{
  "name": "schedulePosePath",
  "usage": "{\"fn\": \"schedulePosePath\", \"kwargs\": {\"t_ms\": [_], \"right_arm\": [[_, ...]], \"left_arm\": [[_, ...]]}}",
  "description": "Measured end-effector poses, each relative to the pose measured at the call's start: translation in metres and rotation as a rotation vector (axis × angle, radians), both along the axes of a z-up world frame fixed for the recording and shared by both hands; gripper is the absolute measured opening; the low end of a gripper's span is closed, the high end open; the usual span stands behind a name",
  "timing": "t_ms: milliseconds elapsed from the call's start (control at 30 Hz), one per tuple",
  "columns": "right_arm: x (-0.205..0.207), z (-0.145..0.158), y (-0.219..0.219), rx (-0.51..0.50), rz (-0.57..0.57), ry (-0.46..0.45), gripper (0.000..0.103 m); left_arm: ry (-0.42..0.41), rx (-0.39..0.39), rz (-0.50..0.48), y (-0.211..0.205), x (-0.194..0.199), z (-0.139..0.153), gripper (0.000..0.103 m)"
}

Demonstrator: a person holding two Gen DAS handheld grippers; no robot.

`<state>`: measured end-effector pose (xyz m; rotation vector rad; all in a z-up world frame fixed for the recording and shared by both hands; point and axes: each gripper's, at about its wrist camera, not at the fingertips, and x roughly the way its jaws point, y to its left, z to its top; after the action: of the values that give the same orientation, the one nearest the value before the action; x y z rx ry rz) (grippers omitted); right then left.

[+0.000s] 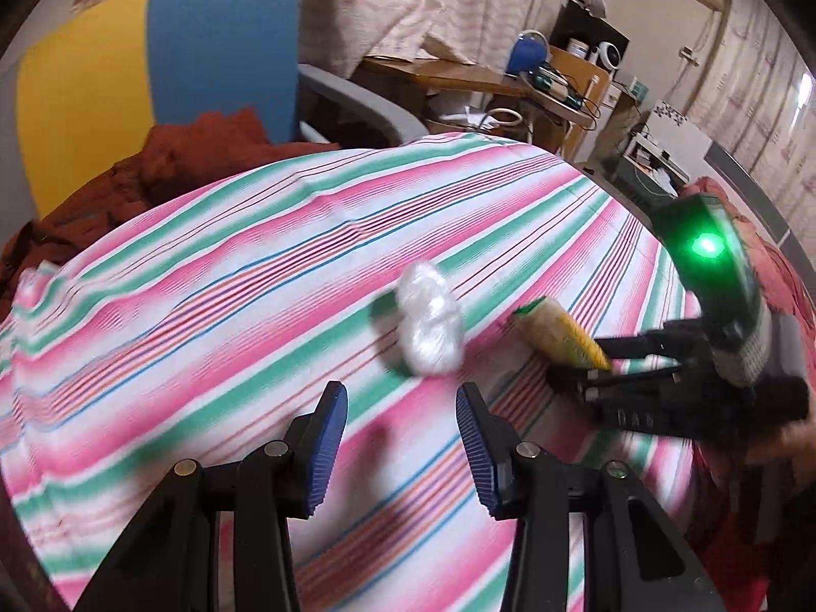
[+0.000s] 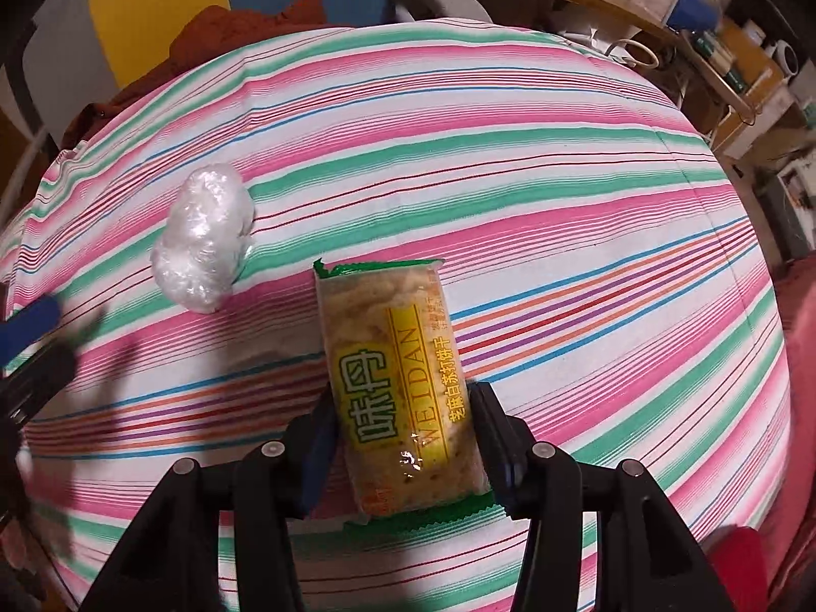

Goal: Organize objects
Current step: 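Grasp the yellow cracker packet with right gripper while left gripper grasps plastic bundle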

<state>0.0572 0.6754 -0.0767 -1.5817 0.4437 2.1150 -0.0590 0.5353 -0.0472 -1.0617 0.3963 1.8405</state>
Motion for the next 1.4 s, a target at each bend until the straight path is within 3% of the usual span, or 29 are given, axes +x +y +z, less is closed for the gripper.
{"fn": "schedulePosePath", "kwargs": {"t_ms": [233,333,400,433,600,867,1167,1400], "right_arm": [[0.001,0.002,-0.003,-0.001,0.009,0.007,0.052],[0.0,0.003,-0.006,0.011,0.022,0.004,0.052],[-0.001,0.004,-0.005,0.013,0.028,0.005,0.052],[-0.001,0.005,-0.006,0.016,0.008,0.007,0.052],[-0.002,0.008,-0.01,0.029,0.035,0.017,0.05],[0.001,0.014,-0.047,-0.02,0.173,0.055,0.05],[-0.002,0.013,-0.048,0.004,0.213,0.03,0.05],[-0.026,0.012,-0.084,0.008,0.209,-0.017,0.05]], "left_arm": [[0.029,-0.027,-0.012,0.046,-0.011,-0.015,0.051],[0.005,-0.058,-0.004,0.064,-0.02,-0.027,0.051],[-0.005,-0.069,-0.007,0.067,-0.023,-0.034,0.044],[0.005,-0.086,-0.003,0.067,-0.024,-0.038,0.035],[0.017,-0.067,0.04,0.035,-0.025,-0.041,0.035],[-0.001,-0.085,0.156,-0.058,-0.008,-0.037,0.035],[0.069,-0.124,0.115,-0.103,0.037,-0.036,0.035],[0.107,-0.071,0.105,-0.13,0.063,-0.012,0.034]]}}
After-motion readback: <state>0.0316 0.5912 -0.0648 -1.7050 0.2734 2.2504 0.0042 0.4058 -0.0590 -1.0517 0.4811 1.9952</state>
